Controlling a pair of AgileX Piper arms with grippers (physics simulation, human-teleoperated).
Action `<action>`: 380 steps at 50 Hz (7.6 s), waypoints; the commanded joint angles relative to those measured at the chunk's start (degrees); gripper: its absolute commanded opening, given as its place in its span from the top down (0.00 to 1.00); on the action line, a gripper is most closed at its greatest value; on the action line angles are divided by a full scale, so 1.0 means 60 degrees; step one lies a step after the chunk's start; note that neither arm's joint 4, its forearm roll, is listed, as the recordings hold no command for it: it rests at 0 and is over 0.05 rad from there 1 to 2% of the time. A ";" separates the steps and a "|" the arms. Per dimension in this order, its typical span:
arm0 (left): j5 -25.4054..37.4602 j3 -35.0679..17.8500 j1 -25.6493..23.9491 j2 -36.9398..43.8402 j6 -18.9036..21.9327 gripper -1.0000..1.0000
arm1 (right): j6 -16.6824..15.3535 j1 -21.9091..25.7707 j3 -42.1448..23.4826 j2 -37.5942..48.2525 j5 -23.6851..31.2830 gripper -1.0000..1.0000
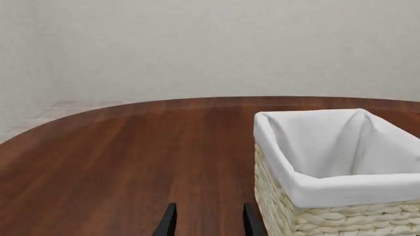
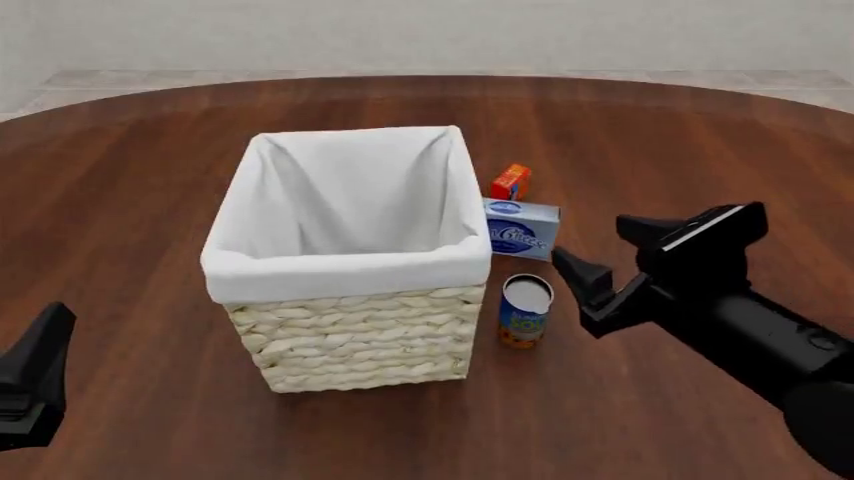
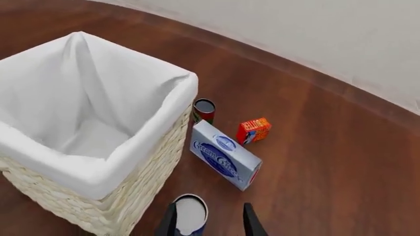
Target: Pick up the alphabet soup and put it in the basket.
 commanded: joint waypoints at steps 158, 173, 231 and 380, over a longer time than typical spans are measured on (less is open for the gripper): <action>0.0000 0.0000 0.0000 0.0000 0.0000 0.00 | -0.0515 0.0237 -0.1292 0.5341 -0.0696 0.00; 0.0000 0.0000 0.0000 0.0000 0.0000 0.00 | -0.0583 0.0155 -0.1179 0.4883 -0.0664 1.00; 0.0000 0.0000 0.0000 0.0000 0.0000 0.00 | -0.1402 0.0199 -0.2259 -0.0429 0.3480 1.00; 0.0000 0.0000 0.0000 0.0000 0.0000 0.00 | -0.0326 0.4033 -1.1234 0.6162 0.9001 1.00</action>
